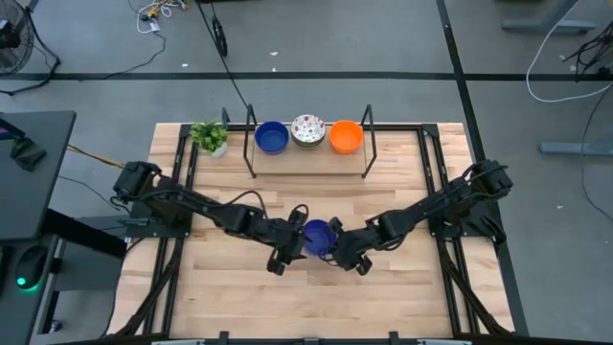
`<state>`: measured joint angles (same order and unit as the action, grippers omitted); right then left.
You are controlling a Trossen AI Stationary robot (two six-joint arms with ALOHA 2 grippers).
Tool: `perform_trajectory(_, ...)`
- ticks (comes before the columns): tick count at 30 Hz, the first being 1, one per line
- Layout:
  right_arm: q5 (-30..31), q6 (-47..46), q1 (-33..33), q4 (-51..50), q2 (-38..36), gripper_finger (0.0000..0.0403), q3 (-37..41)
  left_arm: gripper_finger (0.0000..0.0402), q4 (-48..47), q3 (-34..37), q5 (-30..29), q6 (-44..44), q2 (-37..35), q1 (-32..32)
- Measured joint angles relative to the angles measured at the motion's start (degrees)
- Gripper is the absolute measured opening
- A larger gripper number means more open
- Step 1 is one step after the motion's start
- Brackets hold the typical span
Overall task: Pick & Place Mini bowls
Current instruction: Stack the blue bowl on top of the blue bowls on the shelf
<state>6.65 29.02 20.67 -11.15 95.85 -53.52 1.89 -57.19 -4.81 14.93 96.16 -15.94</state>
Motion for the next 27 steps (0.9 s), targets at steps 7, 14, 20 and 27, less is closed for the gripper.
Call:
perform_trajectory(7, -0.01, 0.19, -0.62, -0.13, 0.16, 0.0005, 0.0, 0.0189, -5.77, -1.99, 0.15, 1.36, 1.71, 2.21)
perform_trajectory(14, 0.02, 0.37, -0.62, -0.05, 0.16, 0.0005, 0.0, 0.0146, -6.1, -1.95, 2.2, 1.34, 2.23, 3.38)
perform_trajectory(20, 0.02, 0.33, -0.62, -0.03, 0.16, 0.0005, 0.0, 0.0099, -6.71, -1.95, 3.04, 1.34, 2.22, 3.56)
perform_trajectory(27, -0.07, 0.39, -0.62, 0.03, 0.16, 0.0005, 0.02, 0.0063, -6.97, -2.03, 3.2, 1.23, 3.23, 3.59)
